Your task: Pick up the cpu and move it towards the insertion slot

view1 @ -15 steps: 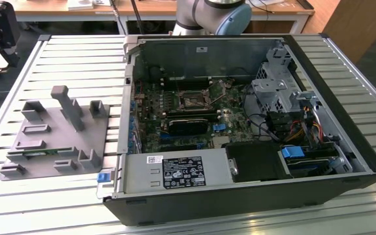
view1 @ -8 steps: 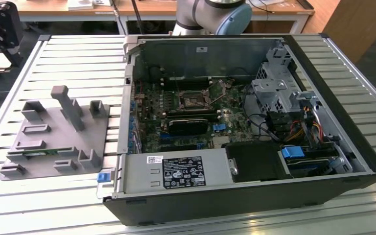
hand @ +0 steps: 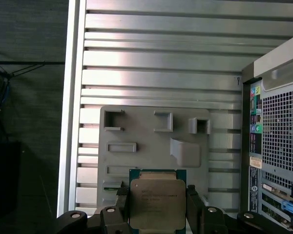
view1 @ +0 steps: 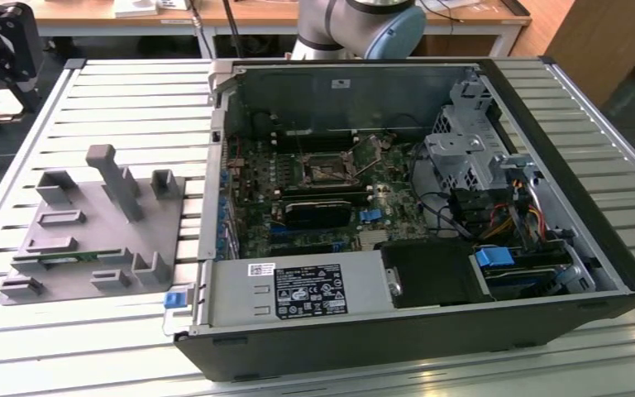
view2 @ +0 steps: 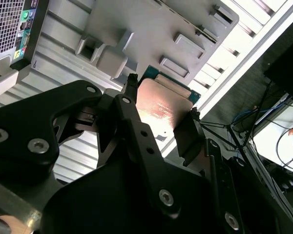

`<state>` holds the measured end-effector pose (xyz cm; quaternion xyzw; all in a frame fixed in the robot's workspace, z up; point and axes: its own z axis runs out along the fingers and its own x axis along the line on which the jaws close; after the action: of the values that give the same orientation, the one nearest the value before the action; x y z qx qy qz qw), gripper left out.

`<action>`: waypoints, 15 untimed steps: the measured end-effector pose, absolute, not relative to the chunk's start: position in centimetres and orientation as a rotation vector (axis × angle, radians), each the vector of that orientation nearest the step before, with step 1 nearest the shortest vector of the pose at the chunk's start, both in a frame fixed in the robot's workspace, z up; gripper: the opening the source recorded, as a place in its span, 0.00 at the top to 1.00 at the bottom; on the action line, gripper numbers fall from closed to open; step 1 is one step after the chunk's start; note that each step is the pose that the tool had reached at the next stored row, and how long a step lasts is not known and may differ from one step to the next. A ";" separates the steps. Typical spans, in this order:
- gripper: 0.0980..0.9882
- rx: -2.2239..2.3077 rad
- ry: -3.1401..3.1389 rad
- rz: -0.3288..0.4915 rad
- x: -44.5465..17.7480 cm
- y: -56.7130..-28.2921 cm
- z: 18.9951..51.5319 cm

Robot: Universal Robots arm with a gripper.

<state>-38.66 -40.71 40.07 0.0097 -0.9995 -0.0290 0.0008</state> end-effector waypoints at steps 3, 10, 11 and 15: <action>0.50 0.030 -3.139 -0.091 -38.5 -40.7 40.1; 0.50 0.030 -3.139 -0.091 -38.3 -40.7 40.1; 0.50 0.030 -3.139 -0.091 -38.3 -40.7 40.1; 0.50 0.030 -3.139 -0.091 -38.1 -40.7 40.1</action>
<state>-38.13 -40.71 40.06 0.0097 -0.9995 -0.0290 0.0007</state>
